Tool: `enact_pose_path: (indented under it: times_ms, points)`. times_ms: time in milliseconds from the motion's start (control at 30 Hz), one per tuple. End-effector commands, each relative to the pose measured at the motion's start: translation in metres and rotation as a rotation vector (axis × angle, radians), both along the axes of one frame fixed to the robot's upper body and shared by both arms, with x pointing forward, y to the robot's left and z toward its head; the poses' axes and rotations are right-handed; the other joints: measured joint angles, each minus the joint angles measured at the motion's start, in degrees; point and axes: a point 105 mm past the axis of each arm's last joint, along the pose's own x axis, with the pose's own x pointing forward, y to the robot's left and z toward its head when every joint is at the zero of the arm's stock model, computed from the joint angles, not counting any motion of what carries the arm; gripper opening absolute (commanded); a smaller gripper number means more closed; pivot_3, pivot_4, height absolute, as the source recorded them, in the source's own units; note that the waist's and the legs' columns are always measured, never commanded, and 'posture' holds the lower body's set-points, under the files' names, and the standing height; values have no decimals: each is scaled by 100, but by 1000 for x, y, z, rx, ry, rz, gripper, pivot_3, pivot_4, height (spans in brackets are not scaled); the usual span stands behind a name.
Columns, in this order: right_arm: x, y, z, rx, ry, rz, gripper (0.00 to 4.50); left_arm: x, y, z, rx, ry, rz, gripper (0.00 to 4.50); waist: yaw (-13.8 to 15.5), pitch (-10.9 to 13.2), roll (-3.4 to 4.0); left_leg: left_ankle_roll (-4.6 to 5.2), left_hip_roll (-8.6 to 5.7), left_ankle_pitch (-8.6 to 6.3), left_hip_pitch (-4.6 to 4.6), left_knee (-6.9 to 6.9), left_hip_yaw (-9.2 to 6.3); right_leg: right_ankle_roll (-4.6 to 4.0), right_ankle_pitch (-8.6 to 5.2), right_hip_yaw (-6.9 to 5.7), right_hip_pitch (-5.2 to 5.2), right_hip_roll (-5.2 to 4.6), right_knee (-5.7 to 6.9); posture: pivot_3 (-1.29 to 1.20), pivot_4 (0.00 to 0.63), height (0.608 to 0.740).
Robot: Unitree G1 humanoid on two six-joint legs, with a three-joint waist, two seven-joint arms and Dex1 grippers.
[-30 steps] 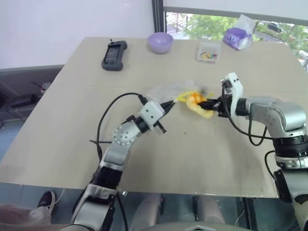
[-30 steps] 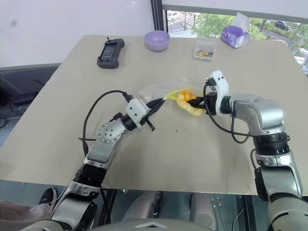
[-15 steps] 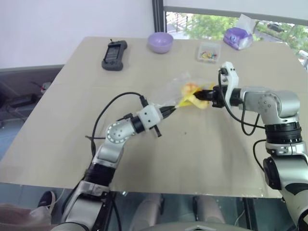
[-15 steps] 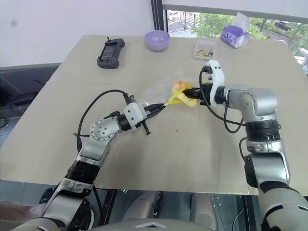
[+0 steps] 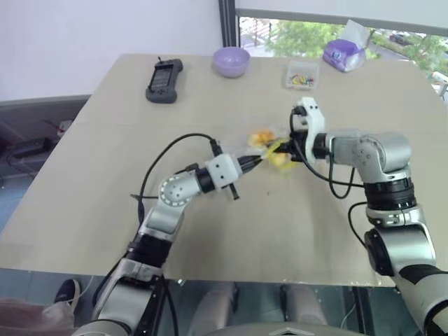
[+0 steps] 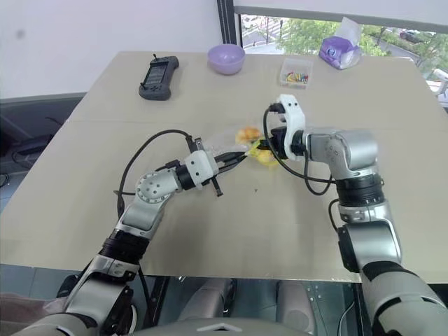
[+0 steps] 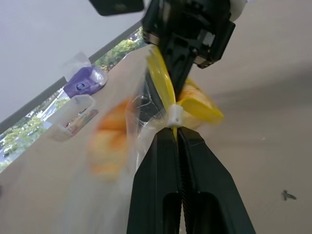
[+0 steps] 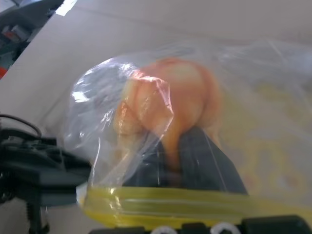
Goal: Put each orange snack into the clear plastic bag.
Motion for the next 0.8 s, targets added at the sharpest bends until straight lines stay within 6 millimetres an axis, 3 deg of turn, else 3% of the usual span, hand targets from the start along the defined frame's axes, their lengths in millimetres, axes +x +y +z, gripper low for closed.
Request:
enact_pose_path:
  times_ms: [33, 100, 233, 300, 433, 633, 800]
  points:
    - [7, 5, 16, 82, -68, -38, 1, -2, -3, 10, -30, -26, -25, 0, 7, 0, 0, 0, -1, 0, 0, 1, -1, 0, 0, 0, 0, 0, 2, 0, 150, 740]
    - [-4, 20, 26, 193, -29, 33, 1, -3, -5, 10, -33, -25, -29, 0, -13, 1, 0, 0, 1, 0, -1, 0, -1, 0, 0, 1, -3, 1, 5, 0, 150, 740]
    - [11, 7, 2, -12, -102, -81, 1, -2, -6, 13, -43, -26, -33, 0, -39, 0, 1, 0, 1, 0, -1, -1, 4, -1, 0, 8, -8, 1, 7, 0, 150, 740]
    - [7, 12, 0, 3, -109, -39, 1, -2, -7, 14, -49, -26, -34, 0, -15, 0, 1, 0, -2, 0, -1, 2, 5, 0, 0, 10, -10, 0, 11, 0, 150, 740]
    - [-3, 20, 7, -2, -184, 48, 1812, 1, -6, 15, -60, -24, -21, 0, -58, 0, 1, 0, 0, 0, -1, 1, 11, 0, 0, 16, -16, 2, 21, 0, 150, 740]
    - [-11, 11, 19, 2, -233, 80, 4401, 12, 2, 21, -138, -1, 60, 0, -91, 0, 1, 0, -1, 0, -1, 2, 15, 0, 0, 22, -21, 2, 28, 0, 150, 740]
    - [-20, -6, 22, 35, -195, 108, 4401, 18, 8, 25, -185, 7, 116, 0, -111, 1, 0, 0, 1, 0, -2, 2, 18, 0, 0, 25, -22, 4, 29, 0, 150, 740]
